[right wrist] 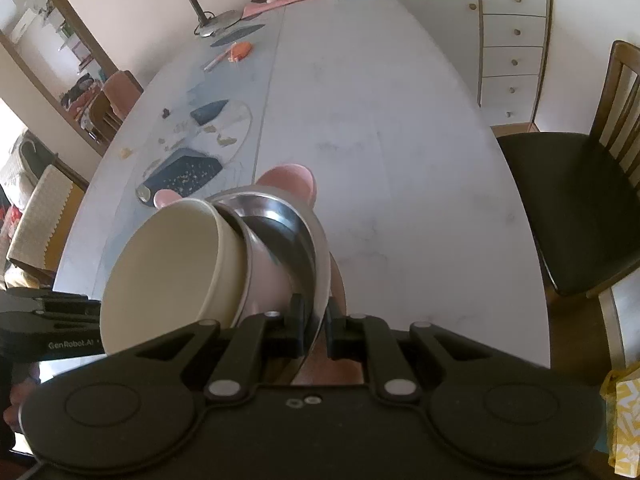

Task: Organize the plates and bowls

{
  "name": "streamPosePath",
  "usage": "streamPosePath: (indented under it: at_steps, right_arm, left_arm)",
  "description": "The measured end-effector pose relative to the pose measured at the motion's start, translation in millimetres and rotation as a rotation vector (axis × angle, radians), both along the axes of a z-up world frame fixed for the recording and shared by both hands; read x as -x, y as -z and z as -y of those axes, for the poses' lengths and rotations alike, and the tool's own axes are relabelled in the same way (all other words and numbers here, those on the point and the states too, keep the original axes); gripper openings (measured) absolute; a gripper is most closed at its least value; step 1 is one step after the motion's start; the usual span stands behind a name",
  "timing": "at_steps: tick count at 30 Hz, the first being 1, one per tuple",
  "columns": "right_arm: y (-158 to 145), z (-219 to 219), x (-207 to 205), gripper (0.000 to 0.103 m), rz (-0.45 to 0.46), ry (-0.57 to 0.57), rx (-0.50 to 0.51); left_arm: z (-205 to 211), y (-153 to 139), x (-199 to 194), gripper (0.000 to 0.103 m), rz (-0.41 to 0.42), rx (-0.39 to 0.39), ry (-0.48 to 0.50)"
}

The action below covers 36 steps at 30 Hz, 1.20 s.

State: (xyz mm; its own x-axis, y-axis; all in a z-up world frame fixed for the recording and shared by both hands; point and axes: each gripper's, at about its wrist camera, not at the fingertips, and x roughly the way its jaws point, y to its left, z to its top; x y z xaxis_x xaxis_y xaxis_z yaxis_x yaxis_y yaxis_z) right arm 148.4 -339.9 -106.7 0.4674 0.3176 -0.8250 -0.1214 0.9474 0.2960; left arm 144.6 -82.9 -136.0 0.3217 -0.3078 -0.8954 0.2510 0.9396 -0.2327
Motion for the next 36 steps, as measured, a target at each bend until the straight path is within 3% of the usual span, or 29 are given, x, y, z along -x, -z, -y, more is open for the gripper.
streamPosePath:
  at_steps: [25, 36]
  right_arm:
    - [9.4, -10.8, 0.7, 0.012, -0.008, -0.004, 0.071]
    - [-1.9, -8.9, 3.6, 0.022, 0.004, 0.041, 0.092]
  left_arm:
    - [-4.4, 12.0, -6.7, 0.018, -0.02, 0.018, -0.01]
    - [-16.6, -0.9, -8.5, 0.019, 0.038, 0.021, -0.028]
